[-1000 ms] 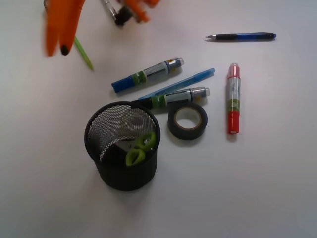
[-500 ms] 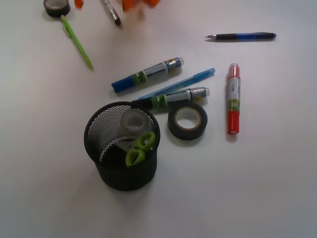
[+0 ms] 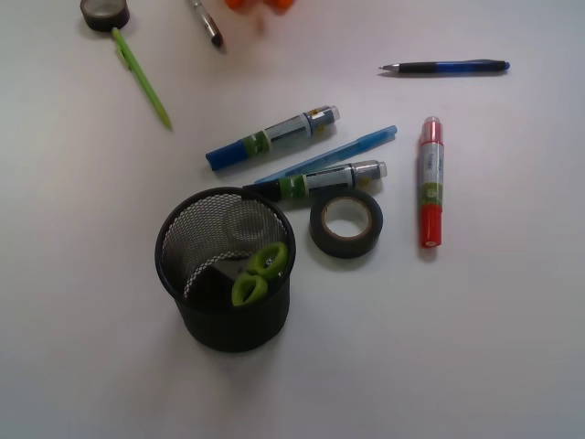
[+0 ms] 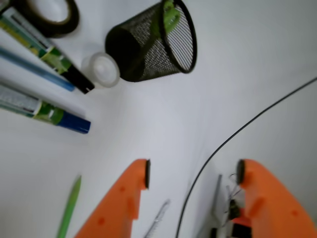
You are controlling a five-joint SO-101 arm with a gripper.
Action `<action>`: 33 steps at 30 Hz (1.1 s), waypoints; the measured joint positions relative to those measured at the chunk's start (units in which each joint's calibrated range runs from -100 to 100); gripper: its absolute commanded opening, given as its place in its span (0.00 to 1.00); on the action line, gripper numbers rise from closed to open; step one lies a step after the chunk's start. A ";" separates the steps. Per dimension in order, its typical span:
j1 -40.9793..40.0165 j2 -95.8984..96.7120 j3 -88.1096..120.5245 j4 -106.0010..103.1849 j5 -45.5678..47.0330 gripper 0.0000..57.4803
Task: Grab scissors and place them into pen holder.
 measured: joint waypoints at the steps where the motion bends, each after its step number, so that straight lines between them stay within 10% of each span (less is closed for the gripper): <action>1: -0.37 -5.23 5.21 -0.35 2.44 0.12; 5: -0.22 -19.86 20.75 -0.69 7.08 0.00; 33: -0.44 -22.30 35.94 2.51 14.07 0.01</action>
